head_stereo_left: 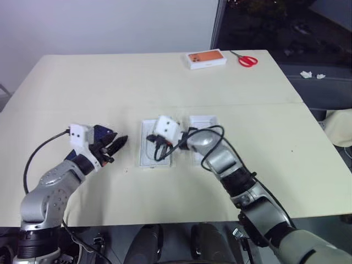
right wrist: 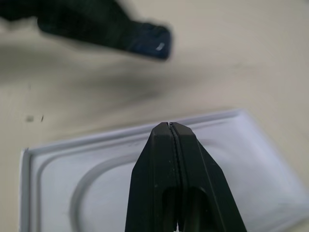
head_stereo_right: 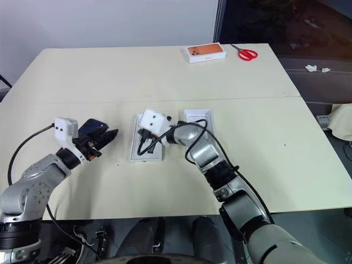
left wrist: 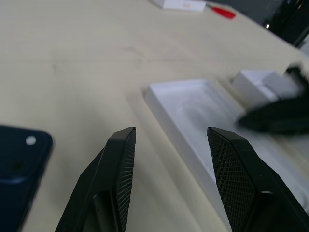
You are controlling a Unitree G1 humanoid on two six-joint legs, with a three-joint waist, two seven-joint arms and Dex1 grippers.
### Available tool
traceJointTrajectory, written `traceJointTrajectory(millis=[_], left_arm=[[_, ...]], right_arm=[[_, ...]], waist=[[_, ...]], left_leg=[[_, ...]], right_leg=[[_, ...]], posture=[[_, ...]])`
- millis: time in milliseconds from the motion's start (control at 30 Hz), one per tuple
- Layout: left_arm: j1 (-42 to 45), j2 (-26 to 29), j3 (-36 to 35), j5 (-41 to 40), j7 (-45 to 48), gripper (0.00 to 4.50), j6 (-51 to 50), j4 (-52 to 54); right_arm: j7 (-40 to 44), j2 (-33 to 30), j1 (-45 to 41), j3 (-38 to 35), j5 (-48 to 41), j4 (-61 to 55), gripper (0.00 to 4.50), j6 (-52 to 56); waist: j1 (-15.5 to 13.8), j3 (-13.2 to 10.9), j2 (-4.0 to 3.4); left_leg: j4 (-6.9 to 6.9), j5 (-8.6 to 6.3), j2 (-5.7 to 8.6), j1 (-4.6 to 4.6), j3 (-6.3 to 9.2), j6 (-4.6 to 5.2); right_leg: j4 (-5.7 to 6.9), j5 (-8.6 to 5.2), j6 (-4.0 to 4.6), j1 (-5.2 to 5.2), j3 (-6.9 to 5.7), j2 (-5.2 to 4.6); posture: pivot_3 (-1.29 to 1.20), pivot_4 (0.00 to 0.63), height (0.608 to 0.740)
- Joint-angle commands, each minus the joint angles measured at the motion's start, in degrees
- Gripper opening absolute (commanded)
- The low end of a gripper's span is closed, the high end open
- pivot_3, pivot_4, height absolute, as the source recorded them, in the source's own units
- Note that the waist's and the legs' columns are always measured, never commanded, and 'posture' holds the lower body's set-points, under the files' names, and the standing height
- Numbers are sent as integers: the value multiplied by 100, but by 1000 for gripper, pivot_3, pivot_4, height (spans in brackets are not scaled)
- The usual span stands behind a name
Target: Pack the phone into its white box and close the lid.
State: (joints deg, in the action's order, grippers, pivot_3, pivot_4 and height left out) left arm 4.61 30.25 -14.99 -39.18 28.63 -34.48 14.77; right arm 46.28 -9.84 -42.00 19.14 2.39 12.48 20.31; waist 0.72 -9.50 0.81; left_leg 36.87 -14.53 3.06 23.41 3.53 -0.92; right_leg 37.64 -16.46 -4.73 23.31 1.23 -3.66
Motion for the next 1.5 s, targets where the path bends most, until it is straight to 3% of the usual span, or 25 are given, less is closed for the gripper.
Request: traceJointTrajectory(millis=[33,467,667,867,1100,1300,1500], left_arm=[[110,24,-157,11,44,2491,95,46],[188,192,-298,277,219,2491,190,-395],[318,326,-482,368,256,2491,240,-709],[505,1196,-691,318,1091,2491,-61,-1833],[1471,2085,-88,920,1835,2491,-290,-3381],[2296,2198,489,1600,2173,2491,-42,-4552],[2518,2149,844,2039,2410,2491,-121,-5229]], right_arm=[[51,-359,-103,-357,-134,-167,26,-30],[66,-799,426,-231,-40,-578,26,-80],[-169,-241,207,-55,-86,-558,26,-40],[-332,577,-190,266,-52,-114,26,47],[-870,1343,-726,900,568,1006,26,-377],[-887,1565,-737,933,626,1182,26,-489],[-877,1438,-592,864,622,1011,26,-349]], waist=[[-7,0,0],[26,-1,-1],[52,-1,-1],[52,-2,-3],[21,1,3],[56,1,5],[75,2,6]], left_leg=[[1,-1,1,0,0,2],[-6,0,-5,0,-4,1],[-8,0,-7,0,-4,0],[-9,1,-7,0,-3,-2],[-8,3,0,-1,4,-5],[-9,16,3,0,3,-27],[-9,11,3,0,1,-17]], right_leg=[[-2,0,0,1,-1,-2],[-2,0,0,0,4,3],[0,0,0,4,5,5],[3,0,0,8,3,7],[4,0,1,25,-5,2],[8,0,1,29,-5,4],[30,-1,1,36,-3,5]], posture=[[0,150,740],[0,150,740],[0,150,740],[0,150,740],[0,150,740],[0,150,740],[0,150,740]])
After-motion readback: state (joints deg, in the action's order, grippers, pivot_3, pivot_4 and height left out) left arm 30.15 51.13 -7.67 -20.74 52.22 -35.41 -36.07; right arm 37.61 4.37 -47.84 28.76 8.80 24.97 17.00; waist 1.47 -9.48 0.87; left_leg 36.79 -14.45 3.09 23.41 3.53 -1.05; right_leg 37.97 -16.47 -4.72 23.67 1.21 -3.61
